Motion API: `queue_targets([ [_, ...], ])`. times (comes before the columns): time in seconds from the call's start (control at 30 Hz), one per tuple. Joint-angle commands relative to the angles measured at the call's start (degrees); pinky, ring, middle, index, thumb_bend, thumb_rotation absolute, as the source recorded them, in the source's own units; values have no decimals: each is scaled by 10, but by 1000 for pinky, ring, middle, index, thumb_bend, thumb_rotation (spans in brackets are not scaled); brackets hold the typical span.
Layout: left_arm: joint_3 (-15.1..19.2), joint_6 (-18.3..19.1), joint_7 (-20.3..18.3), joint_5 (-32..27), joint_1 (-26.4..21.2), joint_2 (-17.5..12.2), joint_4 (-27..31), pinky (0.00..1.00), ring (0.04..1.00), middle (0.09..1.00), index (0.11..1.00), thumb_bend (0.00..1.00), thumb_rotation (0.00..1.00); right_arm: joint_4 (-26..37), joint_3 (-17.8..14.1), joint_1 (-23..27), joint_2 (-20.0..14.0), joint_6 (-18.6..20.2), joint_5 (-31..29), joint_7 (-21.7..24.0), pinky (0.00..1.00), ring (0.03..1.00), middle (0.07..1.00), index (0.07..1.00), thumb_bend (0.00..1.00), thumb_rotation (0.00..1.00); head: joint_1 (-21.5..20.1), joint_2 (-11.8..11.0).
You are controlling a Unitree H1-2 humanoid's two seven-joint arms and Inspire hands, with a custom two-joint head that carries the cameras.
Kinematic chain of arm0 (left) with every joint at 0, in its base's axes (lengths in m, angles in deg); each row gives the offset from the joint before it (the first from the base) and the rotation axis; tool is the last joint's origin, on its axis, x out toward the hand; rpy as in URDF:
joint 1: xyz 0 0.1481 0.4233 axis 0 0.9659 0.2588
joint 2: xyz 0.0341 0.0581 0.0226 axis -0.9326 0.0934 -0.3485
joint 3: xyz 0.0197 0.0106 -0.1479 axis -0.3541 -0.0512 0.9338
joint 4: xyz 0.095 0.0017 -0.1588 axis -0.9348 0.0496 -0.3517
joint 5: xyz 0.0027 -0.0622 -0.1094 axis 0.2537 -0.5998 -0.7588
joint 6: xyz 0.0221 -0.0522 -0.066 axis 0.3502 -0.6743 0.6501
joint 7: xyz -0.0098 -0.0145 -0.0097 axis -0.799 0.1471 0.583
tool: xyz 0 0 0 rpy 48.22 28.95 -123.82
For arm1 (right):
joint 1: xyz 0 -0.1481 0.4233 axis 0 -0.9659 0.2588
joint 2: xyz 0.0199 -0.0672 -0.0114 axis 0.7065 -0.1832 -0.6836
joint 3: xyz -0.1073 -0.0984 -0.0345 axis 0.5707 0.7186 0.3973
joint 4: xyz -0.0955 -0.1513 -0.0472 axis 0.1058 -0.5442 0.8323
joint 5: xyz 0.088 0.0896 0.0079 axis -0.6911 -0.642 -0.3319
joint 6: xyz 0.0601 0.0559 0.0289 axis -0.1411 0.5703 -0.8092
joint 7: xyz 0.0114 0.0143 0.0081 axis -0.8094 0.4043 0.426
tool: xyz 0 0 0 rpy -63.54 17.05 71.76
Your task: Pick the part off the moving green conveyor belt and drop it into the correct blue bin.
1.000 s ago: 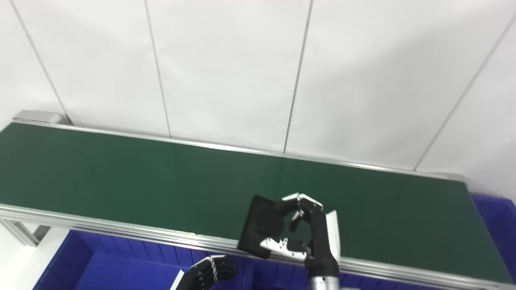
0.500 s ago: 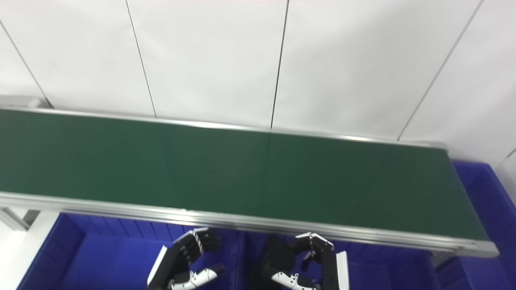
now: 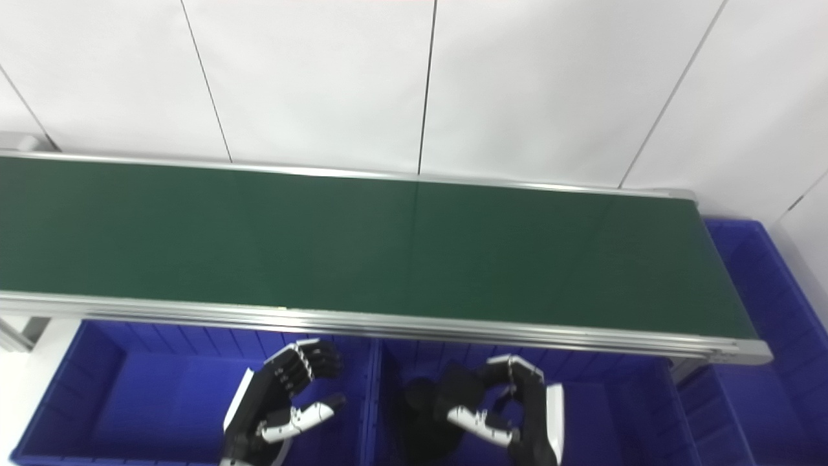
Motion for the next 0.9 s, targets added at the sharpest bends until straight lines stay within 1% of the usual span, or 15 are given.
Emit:
queue_targets([
  [0.0, 1, -21, -3, -2, -6, -2, 18, 640, 625, 645, 650, 577, 0, 5, -12, 9, 12, 9, 15, -37, 141, 445, 229, 187, 509, 0, -1, 1],
  [0.13, 4, -21, -3, -2, -8, -3, 15, 632, 627, 646, 650, 578, 0, -17, -49, 25, 34, 11, 12, -96, 124, 444, 213, 177, 509, 0, -4, 1],
  [0.23, 4, -20, -2, -4, -9, -3, 13, 638, 633, 648, 648, 575, 0, -25, -61, 32, 44, 9, 55, -160, 128, 444, 221, 179, 509, 0, -6, 0],
  [0.33, 5, -20, -2, -5, -11, -4, 13, 648, 642, 653, 648, 574, 0, -36, -69, 38, 50, -7, 69, -208, 131, 444, 226, 178, 508, 0, -9, 1],
  [0.43, 6, -20, -2, -6, -12, -5, 13, 649, 643, 653, 648, 575, 0, -38, -73, 38, 54, -3, 71, -233, 134, 444, 226, 177, 508, 0, -12, 1],
  [0.57, 7, -20, -4, -8, -13, -7, 12, 650, 646, 653, 647, 578, 0, -41, -80, 37, 54, 19, 80, -260, 144, 444, 239, 184, 510, 0, -17, 1],
  [0.6, 7, -19, -4, -9, -13, -8, 13, 647, 645, 653, 646, 579, 0, -41, -80, 35, 53, 23, 83, -264, 163, 444, 268, 209, 510, 0, -17, 1],
  [0.63, 7, -18, -5, -10, -13, -8, 14, 647, 646, 655, 649, 578, 0, -41, -80, 33, 52, 25, 84, -265, 202, 436, 408, 274, 520, 0, -17, 1],
  [0.67, 6, -18, -5, -9, -14, -9, 14, 648, 646, 655, 649, 578, 0, -39, -76, 29, 49, 27, 92, -265, 216, 433, 456, 296, 523, 0, -18, 1],
  [0.7, 6, -18, -5, -9, -14, -10, 14, 649, 645, 658, 652, 581, 0, -37, -73, 26, 46, 28, 97, -264, 349, 451, 496, 403, 518, 0, -19, 1],
  [0.73, 5, -18, -4, -7, -14, -11, 14, 649, 645, 659, 653, 582, 0, -31, -68, 21, 43, 32, 102, -255, 394, 457, 509, 440, 517, 0, -19, 1],
  [0.77, 5, -17, -4, -6, -14, -11, 15, 646, 645, 660, 653, 587, 0, -26, -62, 17, 41, 33, 105, -248, 522, 570, 620, 468, 515, 58, -19, 1],
  [0.8, 4, -17, -3, -5, -15, -12, 15, 644, 645, 660, 653, 587, 0, -21, -56, 13, 39, 33, 105, -239, 683, 718, 757, 675, 651, 34, -19, 1],
  [0.83, 3, -17, -3, -6, -15, -12, 15, 644, 646, 660, 653, 587, 0, -13, -50, 9, 37, 36, 103, -228, 723, 754, 792, 721, 677, 38, -19, 0],
  [0.87, 3, -17, -4, -7, -15, -12, 15, 645, 645, 658, 652, 585, 0, -5, -44, 5, 34, 42, 103, -216, 782, 816, 852, 792, 705, 83, -19, 0],
])
